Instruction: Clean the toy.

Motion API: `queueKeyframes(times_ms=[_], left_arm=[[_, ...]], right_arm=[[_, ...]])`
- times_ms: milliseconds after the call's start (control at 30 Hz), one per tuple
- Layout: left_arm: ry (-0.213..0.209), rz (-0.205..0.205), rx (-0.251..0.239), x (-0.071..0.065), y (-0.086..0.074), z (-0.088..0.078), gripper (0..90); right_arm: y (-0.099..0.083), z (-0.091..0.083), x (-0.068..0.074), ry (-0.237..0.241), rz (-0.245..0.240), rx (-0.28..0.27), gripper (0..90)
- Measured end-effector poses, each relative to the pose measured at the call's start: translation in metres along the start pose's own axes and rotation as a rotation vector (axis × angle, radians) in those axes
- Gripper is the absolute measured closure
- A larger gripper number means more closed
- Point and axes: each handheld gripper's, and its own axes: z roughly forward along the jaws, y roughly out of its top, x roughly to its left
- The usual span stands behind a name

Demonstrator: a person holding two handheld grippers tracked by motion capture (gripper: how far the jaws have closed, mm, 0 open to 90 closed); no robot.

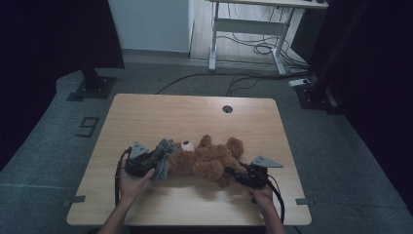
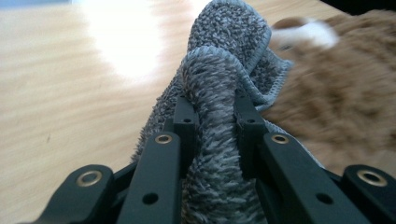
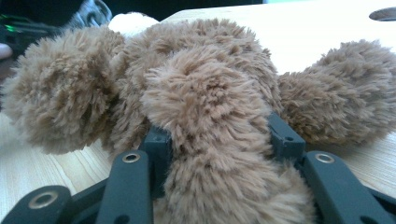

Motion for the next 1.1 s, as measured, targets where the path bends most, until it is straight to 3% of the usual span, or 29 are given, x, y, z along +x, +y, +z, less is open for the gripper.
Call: queueKeyframes(times_ms=[100,233,433,600,767,900,1033,1100], left_arm=[[-0.023,-0.008,-0.023,-0.003,0.001,-0.004,75.4],[-0.069,0.036,-0.061,-0.026,0.013,-0.012,75.6],[-0.192,0.163,-0.095,-0.087,0.044,-0.008,75.4],[-0.299,0.191,-0.101,-0.127,0.066,0.007,75.4],[-0.376,0.228,-0.064,-0.169,0.067,0.022,75.4],[-0.384,0.267,-0.028,-0.19,0.054,0.035,75.4],[-0.3,0.321,-0.008,-0.193,0.044,0.046,75.4],[-0.281,0.322,-0.006,-0.189,0.042,0.047,75.6]], right_arm=[[0.0,0.0,-0.001,0.0,0.003,0.0,54.0],[0.0,0.0,-0.002,0.0,0.014,-0.002,54.0],[-0.001,0.0,-0.002,-0.001,0.015,-0.003,54.0],[-0.001,0.0,-0.002,0.003,0.018,-0.005,54.0],[-0.001,-0.001,-0.003,0.003,0.018,-0.004,53.9],[-0.001,-0.001,-0.003,0.004,0.02,-0.005,54.0],[-0.001,-0.001,-0.003,0.005,0.019,-0.003,54.0],[-0.001,-0.001,-0.003,0.007,0.016,-0.002,54.0]])
